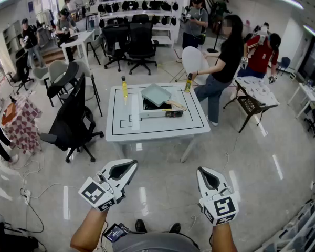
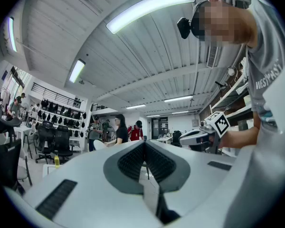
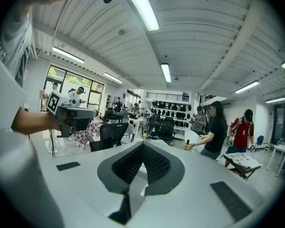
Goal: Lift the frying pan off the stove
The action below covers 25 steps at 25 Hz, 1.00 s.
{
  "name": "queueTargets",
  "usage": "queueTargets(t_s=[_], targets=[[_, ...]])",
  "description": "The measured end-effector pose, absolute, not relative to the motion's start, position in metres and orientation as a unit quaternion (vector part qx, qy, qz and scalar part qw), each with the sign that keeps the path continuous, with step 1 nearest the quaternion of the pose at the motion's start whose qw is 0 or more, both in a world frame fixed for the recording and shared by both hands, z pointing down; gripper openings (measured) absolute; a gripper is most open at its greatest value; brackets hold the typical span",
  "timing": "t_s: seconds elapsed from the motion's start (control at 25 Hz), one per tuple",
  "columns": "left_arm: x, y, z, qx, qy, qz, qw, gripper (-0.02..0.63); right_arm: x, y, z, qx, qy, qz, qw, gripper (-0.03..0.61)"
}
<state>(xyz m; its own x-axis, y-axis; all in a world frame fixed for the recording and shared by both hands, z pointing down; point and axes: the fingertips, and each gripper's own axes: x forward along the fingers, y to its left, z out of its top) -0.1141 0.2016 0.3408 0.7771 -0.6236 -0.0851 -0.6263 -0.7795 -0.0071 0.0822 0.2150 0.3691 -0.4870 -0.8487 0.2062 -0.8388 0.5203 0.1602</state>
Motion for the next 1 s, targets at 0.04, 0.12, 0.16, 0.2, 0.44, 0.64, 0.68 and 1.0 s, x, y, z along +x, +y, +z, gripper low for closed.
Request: queueTargets(t_s=[0.04,0.12,0.16,0.2,0.44,0.64,0.68,1.0], targets=[[-0.115,0.201,0.340,-0.943,0.331,0.039,0.017,-0.003,0.081,0.215,0.369,0.490,-0.862,-0.019,0.130,0.008],[-0.118,0.201,0.340,-0.943,0.330,0.039,0.017,-0.003,0.079,0.214,0.368,0.493,-0.860,-0.019,0.130,0.009],[-0.120,0.200,0.340,-0.944,0.328,0.039,0.016,-0.003,0.078,0.214,0.368,0.494,-0.860,-0.019,0.131,0.009],[-0.122,0.199,0.340,-0.944,0.327,0.039,0.016,-0.003,0.076,0.213,0.369,0.494,-0.859,-0.019,0.131,0.009],[-0.137,0.193,0.343,-0.947,0.319,0.037,0.013,-0.003,0.061,0.206,0.368,0.501,-0.859,-0.005,0.110,0.011],[-0.152,0.187,0.349,-0.950,0.309,0.041,0.011,-0.003,0.046,0.201,0.372,0.511,-0.853,-0.005,0.108,0.012],[-0.154,0.186,0.349,-0.951,0.307,0.042,0.010,-0.003,0.042,0.201,0.372,0.512,-0.852,-0.005,0.109,0.012],[-0.153,0.170,0.349,-0.950,0.308,0.046,0.002,-0.003,0.043,0.184,0.368,0.511,-0.851,-0.007,0.119,0.012]])
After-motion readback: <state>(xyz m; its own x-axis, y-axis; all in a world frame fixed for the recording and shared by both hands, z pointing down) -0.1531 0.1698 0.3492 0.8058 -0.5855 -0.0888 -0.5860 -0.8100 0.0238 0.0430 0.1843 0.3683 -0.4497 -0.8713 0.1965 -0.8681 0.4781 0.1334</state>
